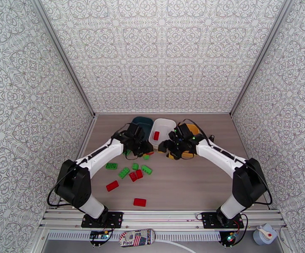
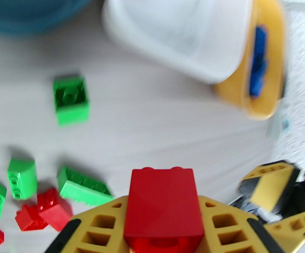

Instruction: Sort the legos into containers by color

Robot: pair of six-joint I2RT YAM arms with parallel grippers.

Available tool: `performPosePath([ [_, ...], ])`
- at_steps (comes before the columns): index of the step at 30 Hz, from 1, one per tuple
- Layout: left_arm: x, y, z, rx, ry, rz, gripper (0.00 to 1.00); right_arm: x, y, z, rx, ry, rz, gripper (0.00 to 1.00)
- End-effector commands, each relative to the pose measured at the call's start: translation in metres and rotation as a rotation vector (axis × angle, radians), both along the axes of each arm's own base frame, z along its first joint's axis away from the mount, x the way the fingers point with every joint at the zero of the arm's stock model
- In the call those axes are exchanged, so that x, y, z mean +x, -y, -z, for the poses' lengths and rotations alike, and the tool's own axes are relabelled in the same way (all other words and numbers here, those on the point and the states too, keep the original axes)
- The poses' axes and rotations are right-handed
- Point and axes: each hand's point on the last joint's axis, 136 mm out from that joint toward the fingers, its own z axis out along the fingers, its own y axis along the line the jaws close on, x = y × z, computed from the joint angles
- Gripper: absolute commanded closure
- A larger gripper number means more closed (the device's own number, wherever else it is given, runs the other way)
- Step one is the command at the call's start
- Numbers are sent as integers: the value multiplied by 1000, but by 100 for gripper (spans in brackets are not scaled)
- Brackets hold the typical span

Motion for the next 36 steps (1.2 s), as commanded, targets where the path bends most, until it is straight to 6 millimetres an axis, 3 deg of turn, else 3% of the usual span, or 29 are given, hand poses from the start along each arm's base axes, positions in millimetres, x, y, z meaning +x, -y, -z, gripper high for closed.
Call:
performPosePath([
  [1, 31, 11, -19, -80, 36, -5, 69, 25, 2, -19, 56, 20, 41, 27],
  [5, 62, 13, -23, -73, 42, -12, 69, 35, 22, -28, 59, 33, 86, 27],
  [11, 107, 32, -26, -73, 49, 9, 63, 24, 59, -20, 7, 16, 139, 27],
  [15, 131, 42, -30, -70, 58, 27, 34, 10, 83, -14, -17, 4, 187, 27],
  [17, 141, 46, -41, -73, 82, 39, 26, 3, 91, -12, -32, 3, 202, 27],
  [20, 146, 47, -52, -64, 104, 54, 24, -10, 101, -9, -65, 5, 208, 27],
  [24, 139, 42, -59, -27, 119, 70, 23, -24, 110, 0, -106, -13, 200, 27],
  [27, 123, 32, -60, 45, 125, 86, 21, -30, 112, 9, -131, -34, 185, 27],
  [29, 107, 24, -63, 97, 138, 96, 19, -31, 112, 14, -142, -47, 173, 27],
  [31, 86, 14, -52, 153, 113, 100, 17, -31, 107, 17, -146, -54, 153, 27],
  [36, 29, -14, -40, 269, 94, 84, 8, -29, 82, 27, -173, -70, 63, 27],
])
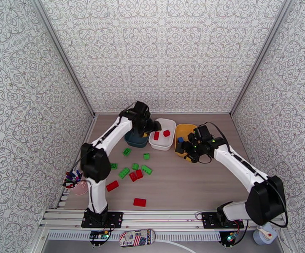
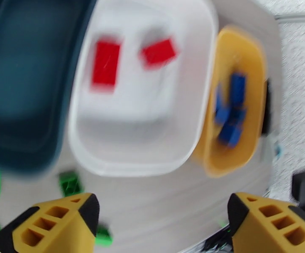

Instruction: Sort the legos into containers by color

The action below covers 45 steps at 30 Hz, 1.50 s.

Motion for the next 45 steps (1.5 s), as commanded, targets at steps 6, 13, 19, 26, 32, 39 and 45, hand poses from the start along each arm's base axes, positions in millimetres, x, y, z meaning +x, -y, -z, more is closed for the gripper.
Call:
performPosePath([
  [6, -103, -56, 11, 187, -12, -49, 1, -5, -46, 22, -63, -42, -166, 27],
  [13, -196, -83, 43, 236, -138, -98, 1, -22, -62, 47, -116, -100, -234, 27],
  [19, -269, -82, 82, 206, -280, -154, 6, -35, -51, 59, -154, -129, -235, 28],
  [26, -303, -67, 112, 91, -398, -273, 14, -44, -42, 66, -185, -153, -241, 28],
  [32, -307, -52, 131, 40, -416, -327, 16, -46, -44, 66, -181, -166, -269, 29],
  [39, -322, -54, 140, 283, -415, -191, 6, -49, -45, 65, -180, -166, -325, 29],
  [45, -327, -56, 138, 412, -377, -55, 4, -52, -43, 67, -180, -163, -328, 29],
])
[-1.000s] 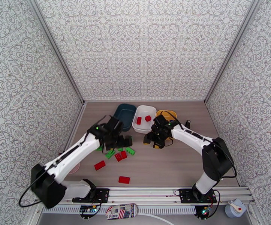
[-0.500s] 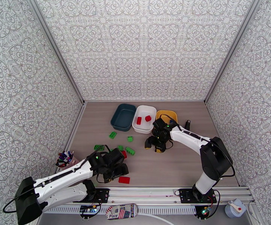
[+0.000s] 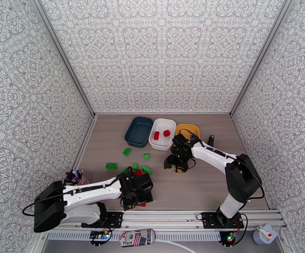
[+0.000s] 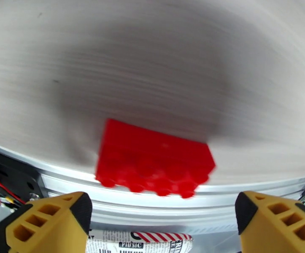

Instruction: Sort the legos into containers by color

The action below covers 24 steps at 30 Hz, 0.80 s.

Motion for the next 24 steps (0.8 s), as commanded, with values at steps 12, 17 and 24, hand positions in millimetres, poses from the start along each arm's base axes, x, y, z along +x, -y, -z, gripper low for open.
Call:
performPosePath([
  [12, 11, -12, 6, 64, 58, 317, 6, -21, 27, -1, -33, 4, 58, 29],
  [17, 12, -11, 16, 68, 26, 347, 8, -22, 32, -6, -44, 15, 75, 29],
  [24, 19, -7, 23, 32, 26, 341, 12, -23, 35, -10, -53, 23, 98, 29],
])
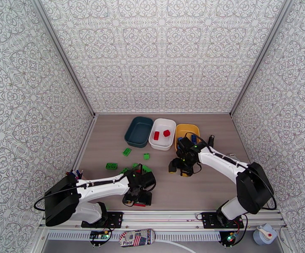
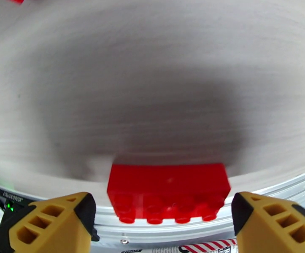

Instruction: Sort the legos into containers by color

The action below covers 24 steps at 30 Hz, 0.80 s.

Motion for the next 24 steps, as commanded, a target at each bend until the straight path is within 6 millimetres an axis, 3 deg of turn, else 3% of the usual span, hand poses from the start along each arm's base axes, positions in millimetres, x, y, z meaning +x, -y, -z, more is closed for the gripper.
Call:
performPosePath([
  [1, 4, 6, 5, -29, -6, 27, 13, -3, 9, -2, -23, 3, 32, 29],
  [10, -3, 2, 17, 16, -46, 63, 21, -5, 14, -5, -37, 14, 44, 29],
  [14, -3, 3, 15, 20, -45, 63, 31, -6, 15, -5, -41, 16, 49, 29],
  [18, 3, 9, 2, -1, -23, 59, 39, -6, 17, -6, -43, 21, 58, 30],
  [24, 30, 26, -27, -106, 31, 12, 42, 3, 6, -17, 12, 52, 55, 30],
])
